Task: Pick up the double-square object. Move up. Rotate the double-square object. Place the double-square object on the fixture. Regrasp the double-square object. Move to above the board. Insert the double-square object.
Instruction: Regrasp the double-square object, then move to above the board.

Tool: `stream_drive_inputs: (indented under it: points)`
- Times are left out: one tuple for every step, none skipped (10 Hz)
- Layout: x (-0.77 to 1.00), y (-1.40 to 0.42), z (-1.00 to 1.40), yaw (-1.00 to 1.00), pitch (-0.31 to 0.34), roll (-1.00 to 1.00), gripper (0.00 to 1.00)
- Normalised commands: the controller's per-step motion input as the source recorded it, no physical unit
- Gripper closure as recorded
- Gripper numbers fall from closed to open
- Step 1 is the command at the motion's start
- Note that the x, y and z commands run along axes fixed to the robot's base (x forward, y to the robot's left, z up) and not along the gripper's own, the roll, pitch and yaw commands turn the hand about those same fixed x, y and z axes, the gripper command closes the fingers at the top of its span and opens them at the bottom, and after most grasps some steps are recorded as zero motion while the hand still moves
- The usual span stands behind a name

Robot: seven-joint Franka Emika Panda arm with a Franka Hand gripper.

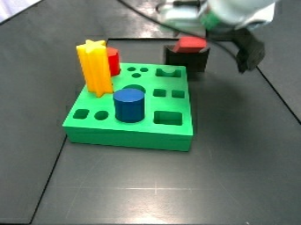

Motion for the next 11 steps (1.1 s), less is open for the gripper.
stream_drive_inputs:
  points:
    - [0.07, 0.01, -0.45, -0.04, -0.03, 0.06, 0.0]
    - [0.07, 0.0, -0.33, -0.04, -0.018, 0.07, 0.0]
    - [0.0, 0.0, 0.0, 0.0, 0.0, 0.0, 1.0]
    - [0.05, 0.12, 1.0, -0.32, 0.286, -0.51, 1.0]
    - [0.05, 0.12, 1.0, -0.29, 0.288, -0.51, 1.0]
    - [0.04, 0.11, 1.0, -0.14, 0.271, -0.43, 1.0]
    - [0.03, 0.11, 1.0, -0.07, 0.249, -0.37, 1.0]
    - [0.02, 0.1, 1.0, 0.03, 0.204, -0.24, 1.0]
    - [0.02, 0.1, 1.0, 0.07, 0.18, -0.17, 1.0]
    - [0.02, 0.09, 1.0, 0.1, 0.15, -0.1, 1.0]
    - [0.02, 0.09, 1.0, 0.11, 0.138, -0.08, 1.0]
